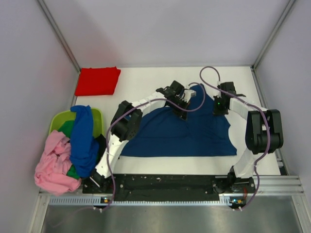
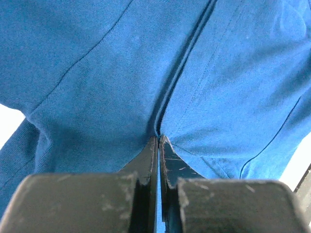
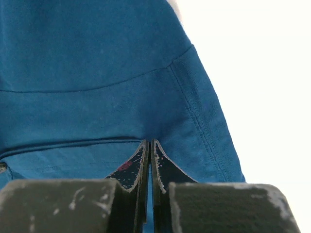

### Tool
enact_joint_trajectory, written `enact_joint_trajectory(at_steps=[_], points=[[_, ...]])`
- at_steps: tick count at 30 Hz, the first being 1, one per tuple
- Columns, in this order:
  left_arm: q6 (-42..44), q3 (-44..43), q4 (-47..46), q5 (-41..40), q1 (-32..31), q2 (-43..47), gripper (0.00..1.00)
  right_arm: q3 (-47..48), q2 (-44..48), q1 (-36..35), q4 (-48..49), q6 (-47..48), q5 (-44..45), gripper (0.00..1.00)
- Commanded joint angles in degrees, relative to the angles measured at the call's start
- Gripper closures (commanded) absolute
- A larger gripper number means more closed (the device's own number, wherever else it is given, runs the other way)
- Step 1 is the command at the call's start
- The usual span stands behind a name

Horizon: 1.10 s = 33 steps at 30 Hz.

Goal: Fold and stack the t-shirts
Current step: Fold the flattened tshirt in 1/3 of the way

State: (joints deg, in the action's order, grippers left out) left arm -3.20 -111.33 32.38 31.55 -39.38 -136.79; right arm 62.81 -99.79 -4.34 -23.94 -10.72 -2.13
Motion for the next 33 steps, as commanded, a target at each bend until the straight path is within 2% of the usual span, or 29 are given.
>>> enact_joint_trajectory(at_steps=[1,4,6,11,13,17,20,22,23,28,33], points=[[-0.1,-1.5,0.2,-1.9,0.4,0.6,1.0,1.5,1.8,0.5,2.3,-0.6,1.9,1.0],[0.3,-3.0,1.2,-1.6,0.4,0.3,1.0,1.9,0.8,0.8,2.5,-0.5,2.7,1.0],[1.0,-4.7,2.2,0.8,0.4,0.6,0.86,2.5,0.0,1.0,2.5,-0.2,0.3,0.98],[5.5,-8.5,5.9,2.6,0.5,4.9,0.48,4.9,1.6,1.1,2.5,-0.5,-2.3,0.7],[7.9,-11.5,9.9,3.7,1.3,6.8,0.41,7.1,2.7,1.1,2.8,-0.6,-4.1,0.57],[11.8,-10.7,15.3,7.6,6.8,11.7,0.36,13.9,1.3,1.5,4.3,-2.1,-7.8,0.34],[16.8,-6.9,17.4,4.8,13.1,15.8,0.35,20.9,-4.0,2.5,4.1,-5.2,-9.9,0.27],[21.9,-4.3,18.9,1.9,17.6,17.9,0.35,25.5,-8.1,3.5,4.1,-7.9,-12.2,0.25],[24.5,-3.6,20.3,-0.2,19.8,18.7,0.35,28.0,-10.7,3.9,3.8,-9.3,-13.0,0.2],[38.5,-3.5,28.5,-14.0,27.1,19.7,0.32,40.5,-23.5,4.1,-1.5,-16.6,-11.6,0.16],[43.3,-4.9,29.7,-18.4,33.5,14.6,0.28,48.7,-35.2,3.9,-1.8,-22.6,-17.5,0.27]])
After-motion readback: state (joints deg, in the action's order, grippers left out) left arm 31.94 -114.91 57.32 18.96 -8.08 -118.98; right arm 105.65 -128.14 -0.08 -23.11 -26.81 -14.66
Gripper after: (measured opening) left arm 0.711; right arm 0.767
